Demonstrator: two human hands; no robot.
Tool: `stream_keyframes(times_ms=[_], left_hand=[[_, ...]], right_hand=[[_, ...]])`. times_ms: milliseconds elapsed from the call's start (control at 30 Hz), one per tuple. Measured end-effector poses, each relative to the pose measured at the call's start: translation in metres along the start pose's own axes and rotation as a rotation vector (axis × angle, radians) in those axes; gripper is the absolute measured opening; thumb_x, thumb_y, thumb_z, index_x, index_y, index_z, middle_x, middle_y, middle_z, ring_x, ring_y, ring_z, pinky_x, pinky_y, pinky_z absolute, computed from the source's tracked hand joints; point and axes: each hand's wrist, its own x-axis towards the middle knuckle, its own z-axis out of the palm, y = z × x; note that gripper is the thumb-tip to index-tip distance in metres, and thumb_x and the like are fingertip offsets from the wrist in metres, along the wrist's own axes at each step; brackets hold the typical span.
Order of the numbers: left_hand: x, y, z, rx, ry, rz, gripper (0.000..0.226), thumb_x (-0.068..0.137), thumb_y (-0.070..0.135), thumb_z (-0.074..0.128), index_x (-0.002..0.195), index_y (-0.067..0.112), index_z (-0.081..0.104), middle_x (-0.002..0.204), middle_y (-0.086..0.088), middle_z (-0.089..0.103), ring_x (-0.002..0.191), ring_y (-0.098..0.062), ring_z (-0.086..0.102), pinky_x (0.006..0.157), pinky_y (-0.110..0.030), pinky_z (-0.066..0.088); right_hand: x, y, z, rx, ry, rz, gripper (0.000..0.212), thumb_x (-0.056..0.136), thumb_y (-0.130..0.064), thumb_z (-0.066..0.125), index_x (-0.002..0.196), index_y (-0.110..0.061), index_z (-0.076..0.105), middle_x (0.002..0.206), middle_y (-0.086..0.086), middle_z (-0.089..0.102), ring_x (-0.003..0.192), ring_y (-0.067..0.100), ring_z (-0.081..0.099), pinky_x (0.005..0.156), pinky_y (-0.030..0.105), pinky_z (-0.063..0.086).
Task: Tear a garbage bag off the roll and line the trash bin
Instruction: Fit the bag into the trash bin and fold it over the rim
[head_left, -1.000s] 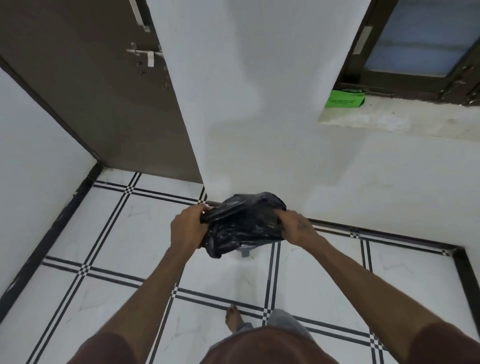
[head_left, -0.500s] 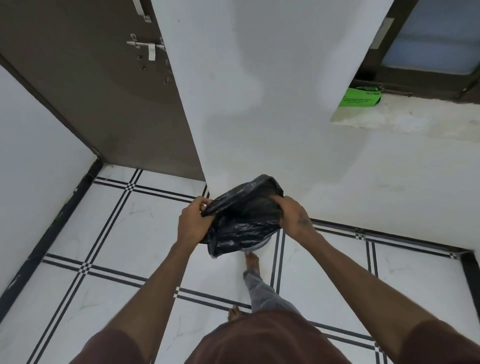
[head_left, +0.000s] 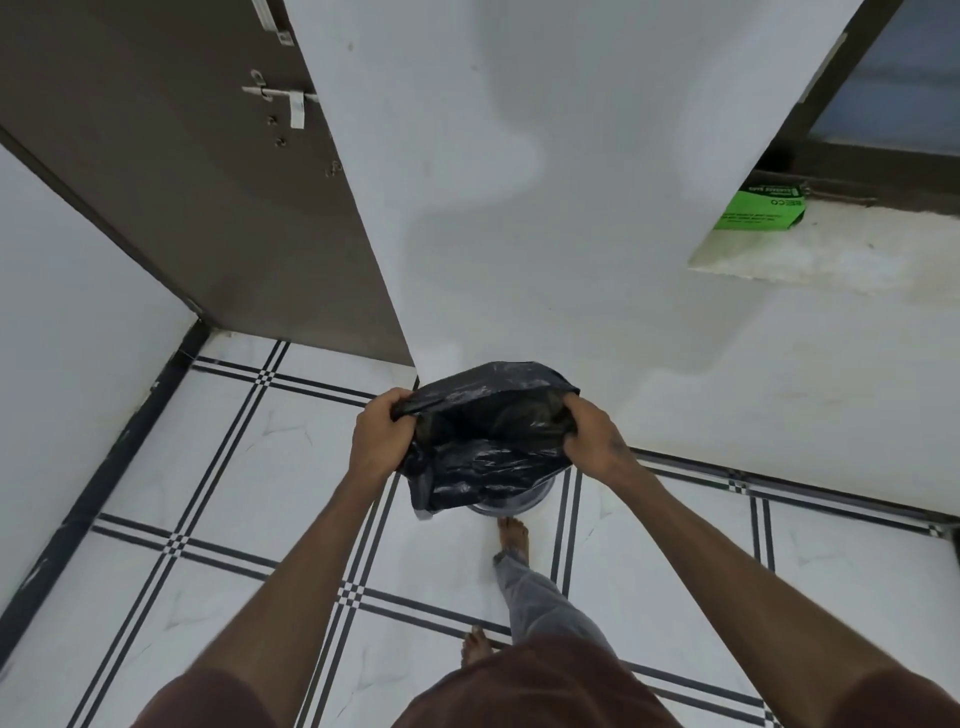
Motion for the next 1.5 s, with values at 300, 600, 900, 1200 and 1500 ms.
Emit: stream_keyframes(times_ms=[300,600,900,1200,1500], left_hand=[[-0.012,-0.038,-0.011,0.061,0.165,-0.027,0.037,0.079,-0.006,0.046,0.099,0.014,0.070,0.085,-0.002,0.070,0.083,-0.027,0.065,0.077,-0.039,0.054],[-0.021,-0.041,0.003,0.306,-0.039,-0.007,0.039,0.069,0.062,0.076,0.089,0.029,0.066,0.080,0.012,0.068,0.075,-0.009,0.064,0.068,-0.030,0.052],[-0.009,-0.040,0.021,0.156,-0.048,-0.175,0.019,0.080,0.004,0.058,0.099,0.008,0.061,0.091,-0.008,0.066,0.083,-0.028,0.061,0.073,-0.036,0.050],[-0.006,-0.031,0.033,-0.296,-0.113,-0.386,0.017,0.093,0.019,0.054,0.108,0.014,0.059,0.105,-0.005,0.066,0.093,-0.018,0.064,0.071,-0.028,0.049],[0.003,-0.050,0.033,0.441,-0.028,-0.098,0.014,0.082,0.019,0.066,0.096,0.021,0.065,0.085,-0.002,0.070,0.082,-0.028,0.067,0.067,-0.033,0.051]], right_hand=[[-0.029,0.020,0.032,-0.102,0.001,-0.099,0.047,0.084,0.000,0.059,0.125,-0.023,0.059,0.134,-0.004,0.043,0.104,0.021,0.058,0.081,0.034,0.054],[-0.021,0.012,0.042,0.039,0.058,0.109,0.024,0.089,-0.007,0.050,0.110,-0.007,0.063,0.108,0.012,0.059,0.098,0.030,0.060,0.079,0.031,0.045],[-0.016,0.007,0.035,-0.081,0.154,-0.005,0.037,0.077,0.003,0.056,0.108,-0.016,0.059,0.102,0.002,0.054,0.086,0.024,0.059,0.073,0.036,0.052],[-0.011,0.031,0.030,-0.332,0.112,-0.004,0.043,0.081,-0.014,0.066,0.122,-0.014,0.055,0.113,0.008,0.049,0.094,0.028,0.057,0.065,0.035,0.051],[0.001,0.041,0.023,-0.438,0.044,-0.028,0.057,0.075,-0.019,0.076,0.123,-0.018,0.045,0.106,0.010,0.050,0.082,0.029,0.059,0.056,0.035,0.048]])
